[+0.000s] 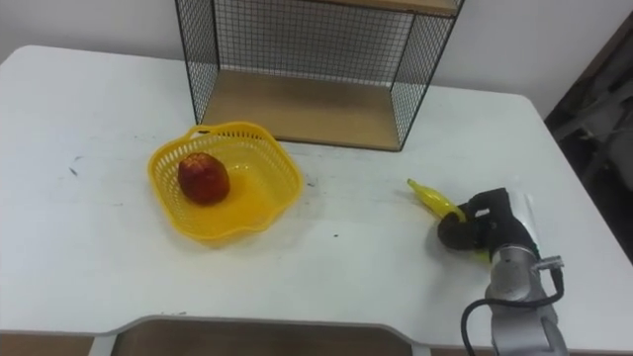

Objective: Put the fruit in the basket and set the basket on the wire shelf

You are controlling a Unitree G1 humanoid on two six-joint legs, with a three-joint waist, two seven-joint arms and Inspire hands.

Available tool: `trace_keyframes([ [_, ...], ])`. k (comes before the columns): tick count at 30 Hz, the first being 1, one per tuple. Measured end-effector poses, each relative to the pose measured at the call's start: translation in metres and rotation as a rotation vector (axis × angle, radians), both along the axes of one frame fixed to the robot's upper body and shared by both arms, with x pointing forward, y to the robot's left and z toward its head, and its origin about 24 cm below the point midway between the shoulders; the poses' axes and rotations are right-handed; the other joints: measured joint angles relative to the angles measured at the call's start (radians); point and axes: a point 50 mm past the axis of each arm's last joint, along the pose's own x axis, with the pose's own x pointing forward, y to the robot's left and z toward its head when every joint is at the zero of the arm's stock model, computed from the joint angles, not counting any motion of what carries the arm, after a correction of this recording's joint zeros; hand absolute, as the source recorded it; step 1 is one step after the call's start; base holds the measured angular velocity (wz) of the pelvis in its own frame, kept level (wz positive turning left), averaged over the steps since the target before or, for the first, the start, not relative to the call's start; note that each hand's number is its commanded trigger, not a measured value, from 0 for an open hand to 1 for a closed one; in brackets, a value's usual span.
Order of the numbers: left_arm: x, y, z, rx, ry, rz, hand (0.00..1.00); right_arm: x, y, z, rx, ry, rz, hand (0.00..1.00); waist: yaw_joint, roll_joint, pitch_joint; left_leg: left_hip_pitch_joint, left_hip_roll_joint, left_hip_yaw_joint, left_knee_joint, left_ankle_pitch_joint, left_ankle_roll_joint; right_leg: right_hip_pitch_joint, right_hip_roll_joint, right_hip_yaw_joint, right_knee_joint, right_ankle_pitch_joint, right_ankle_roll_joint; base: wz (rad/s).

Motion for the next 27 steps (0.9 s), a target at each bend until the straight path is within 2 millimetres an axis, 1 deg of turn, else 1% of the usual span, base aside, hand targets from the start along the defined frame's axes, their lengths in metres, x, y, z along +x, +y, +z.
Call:
trace_keyframes([
  [4,0.005,0.0,0.0,0.006,-0.02,-0.002,0.0,0.007,0.014,0.01,0.001,-0.019,0.075,1.0,0.004,0.001,0.0008,-0.005,0.0,0.012,0.0,0.0,0.0,-0.012,0.001,0.012,0.003,0.0,0.0,-0.09],
  [5,0.006,0.0,0.0,0.004,-0.021,-0.003,0.0,0.01,0.02,0.015,-0.001,-0.04,0.105,1.0,0.004,0.004,0.003,-0.006,0.0,0.012,0.001,0.0,0.0,-0.013,0.0,0.012,0.003,0.0,0.0,-0.03],
  [7,0.009,0.001,0.0,0.007,-0.031,-0.004,0.0,0.013,0.029,0.022,0.01,-0.073,0.14,1.0,0.003,0.006,0.0042,-0.006,0.0,0.011,0.0,0.0,0.0,-0.013,0.001,0.012,0.002,0.0,0.0,0.0],
  [9,0.012,-0.001,0.0,0.0,-0.048,0.01,0.0,0.017,0.039,0.036,0.017,-0.14,0.167,1.0,0.001,0.009,0.0054,-0.01,0.0,0.01,0.0,0.0,0.0,-0.016,0.001,0.011,0.002,0.0,0.0,0.0],
  [12,0.014,-0.002,-0.001,-0.007,-0.054,0.016,0.0,0.021,0.045,0.053,0.017,-0.217,0.196,1.0,0.006,0.007,0.0033,-0.017,0.0,0.006,0.002,0.0,0.0,-0.022,0.001,0.009,0.002,0.0,0.0,0.01],
  [15,0.011,-0.004,-0.002,-0.012,-0.04,0.009,0.0,0.023,0.05,0.064,0.02,-0.264,0.219,1.0,0.015,0.005,0.0016,-0.019,0.0,0.007,0.003,0.001,0.001,-0.026,0.001,0.012,0.002,0.0,0.0,0.0],
  [19,0.011,-0.006,-0.003,-0.02,-0.034,-0.004,0.0,0.025,0.064,0.074,0.061,-0.303,0.278,1.0,0.021,0.008,0.0035,-0.02,0.0,0.011,0.0,0.001,0.0,-0.029,0.002,0.023,0.001,0.0,0.0,-0.03],
  [21,0.011,-0.007,-0.003,-0.023,-0.028,-0.014,0.0,0.025,0.072,0.077,0.08,-0.309,0.315,1.0,0.024,0.01,0.0026,-0.02,0.0,0.011,-0.001,0.001,0.0,-0.029,0.002,0.024,0.001,0.0,0.0,0.0],
  [24,0.011,-0.008,-0.003,-0.027,-0.028,-0.019,0.0,0.025,0.079,0.079,0.126,-0.318,0.348,1.0,0.026,0.011,0.0022,-0.02,0.0,0.011,-0.001,0.001,0.0,-0.03,0.002,0.023,0.001,0.0,0.0,0.0],
  [27,0.011,-0.008,-0.003,-0.03,-0.032,-0.02,0.0,0.025,0.082,0.081,0.151,-0.33,0.351,1.0,0.034,0.012,0.001,-0.02,0.0,0.011,-0.002,0.001,0.0,-0.031,0.002,0.022,0.001,0.0,0.0,0.0],
])
